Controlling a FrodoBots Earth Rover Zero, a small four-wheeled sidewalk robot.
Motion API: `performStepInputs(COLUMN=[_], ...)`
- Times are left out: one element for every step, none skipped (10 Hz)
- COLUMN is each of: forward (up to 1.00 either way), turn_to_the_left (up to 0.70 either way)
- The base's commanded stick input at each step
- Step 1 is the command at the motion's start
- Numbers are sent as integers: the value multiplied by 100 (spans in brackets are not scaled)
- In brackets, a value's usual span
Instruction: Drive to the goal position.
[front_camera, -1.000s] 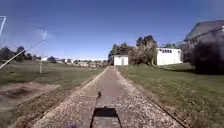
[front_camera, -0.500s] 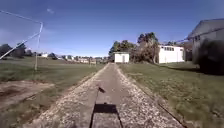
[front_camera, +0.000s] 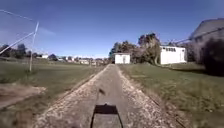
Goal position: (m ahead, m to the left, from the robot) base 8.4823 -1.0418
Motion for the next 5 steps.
performStepInputs(forward=[100,100,100,100,100], turn_to_the_left=[0,0,0,0,0])
